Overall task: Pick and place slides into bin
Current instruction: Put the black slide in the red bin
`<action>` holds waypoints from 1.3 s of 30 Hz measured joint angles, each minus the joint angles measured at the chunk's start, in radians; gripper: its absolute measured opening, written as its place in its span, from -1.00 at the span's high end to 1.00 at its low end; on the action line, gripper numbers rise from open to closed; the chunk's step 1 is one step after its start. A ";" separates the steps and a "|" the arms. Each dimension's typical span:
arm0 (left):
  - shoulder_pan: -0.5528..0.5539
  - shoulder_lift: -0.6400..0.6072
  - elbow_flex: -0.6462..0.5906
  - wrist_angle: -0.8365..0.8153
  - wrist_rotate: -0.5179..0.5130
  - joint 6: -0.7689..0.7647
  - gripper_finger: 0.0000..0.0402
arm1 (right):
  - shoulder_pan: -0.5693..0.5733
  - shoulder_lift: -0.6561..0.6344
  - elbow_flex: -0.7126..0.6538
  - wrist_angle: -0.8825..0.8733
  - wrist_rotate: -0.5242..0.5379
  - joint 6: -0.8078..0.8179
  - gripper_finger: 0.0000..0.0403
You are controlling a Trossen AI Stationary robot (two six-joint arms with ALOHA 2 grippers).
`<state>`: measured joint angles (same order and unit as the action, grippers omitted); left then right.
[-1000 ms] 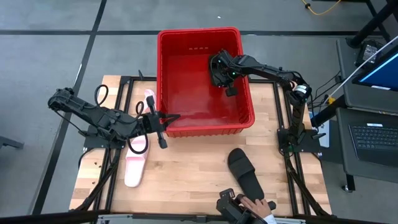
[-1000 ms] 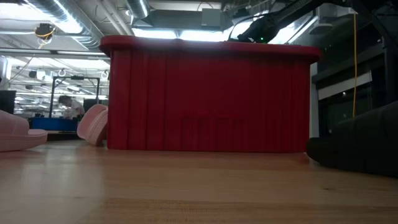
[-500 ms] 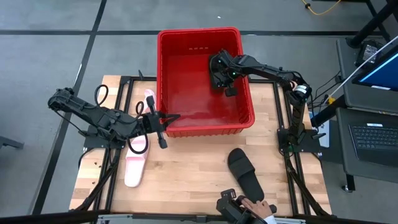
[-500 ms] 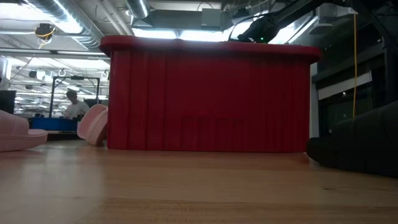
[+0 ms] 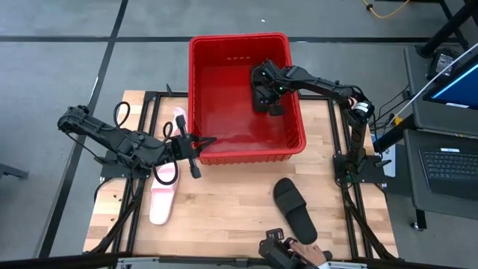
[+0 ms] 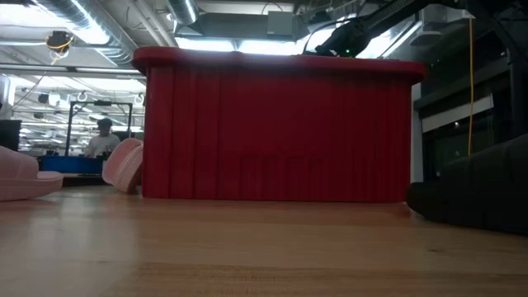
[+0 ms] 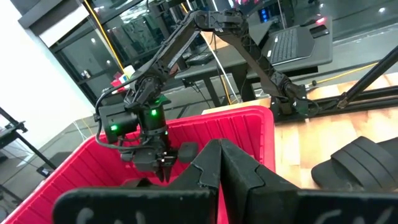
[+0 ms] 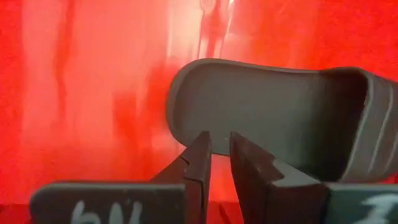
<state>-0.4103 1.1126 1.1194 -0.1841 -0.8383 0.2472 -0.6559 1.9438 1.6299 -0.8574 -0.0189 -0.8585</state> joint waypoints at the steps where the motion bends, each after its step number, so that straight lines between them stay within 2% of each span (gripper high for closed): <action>1: 0.000 0.000 0.000 0.000 0.000 0.001 0.99 | 0.006 0.000 0.005 -0.009 0.001 0.008 0.72; 6: 0.000 0.000 0.000 0.000 0.000 0.002 0.99 | 0.042 0.000 0.072 -0.051 0.040 0.011 0.96; 14: 0.000 0.000 0.000 0.000 0.000 0.001 0.99 | 0.089 0.000 0.280 -0.209 0.053 0.017 0.98; 17: -0.001 0.000 0.000 0.000 0.000 0.001 0.99 | 0.111 0.000 0.374 -0.299 0.052 0.078 0.99; 23: -0.065 -0.007 0.000 0.000 -0.018 0.170 0.99 | 0.185 -0.022 0.523 -0.417 0.082 0.178 0.99; 27: -0.125 -0.022 0.000 0.000 -0.059 0.173 0.99 | 0.260 -0.084 0.560 -0.427 0.096 0.218 0.99; 32: -0.186 -0.026 0.000 -0.003 -0.089 0.160 0.99 | 0.368 -0.158 0.560 -0.448 0.099 0.357 0.99; 39: -0.235 -0.026 0.000 -0.089 -0.089 0.083 0.99 | 0.588 -0.213 0.559 -0.470 0.098 0.534 1.00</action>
<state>-0.6453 1.0866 1.1191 -0.2728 -0.9272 0.3301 -0.0683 1.7312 2.1891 -1.3273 0.0792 -0.3242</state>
